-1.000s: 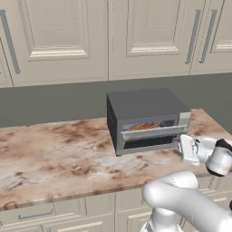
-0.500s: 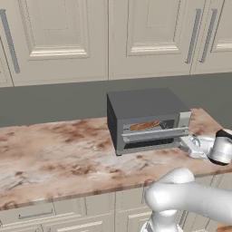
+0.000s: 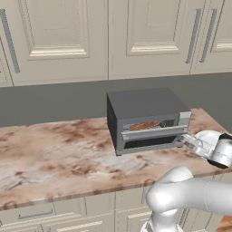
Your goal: Pull the toaster oven rack outwards. Pick up the baguette from the plate and place it on the toaster oven rack. Close the toaster oven door fully and set the temperature to the lowest setting.
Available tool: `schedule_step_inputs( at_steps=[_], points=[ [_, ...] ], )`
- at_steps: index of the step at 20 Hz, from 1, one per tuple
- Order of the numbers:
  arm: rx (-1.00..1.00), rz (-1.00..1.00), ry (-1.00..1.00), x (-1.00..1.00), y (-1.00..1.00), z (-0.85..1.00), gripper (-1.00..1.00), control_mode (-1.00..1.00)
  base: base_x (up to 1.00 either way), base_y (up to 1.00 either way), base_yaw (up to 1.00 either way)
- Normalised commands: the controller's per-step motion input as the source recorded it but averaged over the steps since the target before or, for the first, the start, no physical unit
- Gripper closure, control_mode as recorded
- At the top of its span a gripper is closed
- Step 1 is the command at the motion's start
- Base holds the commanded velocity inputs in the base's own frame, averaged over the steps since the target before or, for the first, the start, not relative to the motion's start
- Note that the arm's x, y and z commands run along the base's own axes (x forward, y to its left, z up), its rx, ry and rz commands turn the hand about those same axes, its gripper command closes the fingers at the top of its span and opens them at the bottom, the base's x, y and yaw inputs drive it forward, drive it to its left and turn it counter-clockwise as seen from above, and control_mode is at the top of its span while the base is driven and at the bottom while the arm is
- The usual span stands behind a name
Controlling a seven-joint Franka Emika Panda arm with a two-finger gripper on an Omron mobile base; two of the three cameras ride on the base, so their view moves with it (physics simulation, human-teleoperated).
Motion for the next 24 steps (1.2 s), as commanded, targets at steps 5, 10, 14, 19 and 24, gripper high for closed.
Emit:
schedule_step_inputs(
  at_steps=[5,10,14,19,24],
  points=[
    [0.08,-0.45,0.00,0.07,0.80,0.26,-1.00,-1.00,0.00,0.00,0.00],
    [0.00,-0.52,0.00,0.09,0.97,0.36,-1.00,-1.00,0.00,0.00,0.00],
    [0.00,-0.52,0.00,0.11,0.91,0.49,-1.00,-1.00,0.00,0.00,0.00],
    [0.00,-0.58,0.06,0.01,0.77,0.34,-1.00,-1.00,0.00,0.00,0.00],
    [0.00,-0.60,0.07,0.00,0.72,0.45,-1.00,-1.00,0.00,0.00,0.00]
  ],
)
